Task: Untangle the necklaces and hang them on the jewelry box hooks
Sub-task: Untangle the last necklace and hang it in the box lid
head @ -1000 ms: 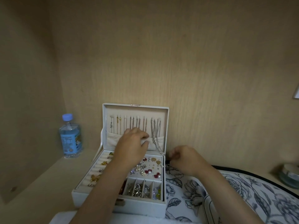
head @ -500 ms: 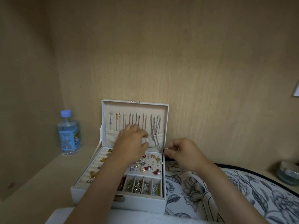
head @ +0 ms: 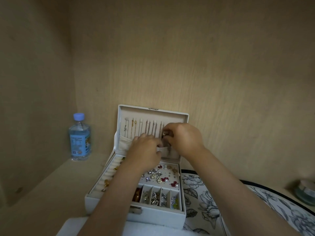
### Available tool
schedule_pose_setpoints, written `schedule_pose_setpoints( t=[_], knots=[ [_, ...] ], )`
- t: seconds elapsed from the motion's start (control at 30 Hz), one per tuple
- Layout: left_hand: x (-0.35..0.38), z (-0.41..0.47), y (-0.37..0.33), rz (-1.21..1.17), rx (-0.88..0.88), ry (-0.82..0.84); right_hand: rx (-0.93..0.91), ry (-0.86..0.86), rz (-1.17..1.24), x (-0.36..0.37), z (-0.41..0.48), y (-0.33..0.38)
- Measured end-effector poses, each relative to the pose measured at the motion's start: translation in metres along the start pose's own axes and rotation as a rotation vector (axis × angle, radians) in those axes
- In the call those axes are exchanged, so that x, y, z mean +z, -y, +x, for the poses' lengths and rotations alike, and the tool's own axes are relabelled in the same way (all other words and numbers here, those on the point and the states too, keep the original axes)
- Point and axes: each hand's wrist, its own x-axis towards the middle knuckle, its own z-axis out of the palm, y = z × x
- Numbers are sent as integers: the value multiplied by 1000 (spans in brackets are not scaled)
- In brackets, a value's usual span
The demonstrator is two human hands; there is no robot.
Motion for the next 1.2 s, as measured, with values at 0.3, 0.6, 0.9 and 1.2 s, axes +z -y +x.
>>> schedule_pose_setpoints(
  t=[0.3,0.6,0.9,1.2],
  knots=[
    [-2,-2,0,-60,-8,6,-113,-96,-7,16,-30,-6],
    [-2,-4,1,-73,-11,15,-54,-177,87,16,-19,-7],
    [-4,-5,2,-127,-25,7,-120,-54,1,17,-20,-5],
    [-6,-2,1,-218,-54,-52,-120,137,64,8,-40,-7]
  ],
)
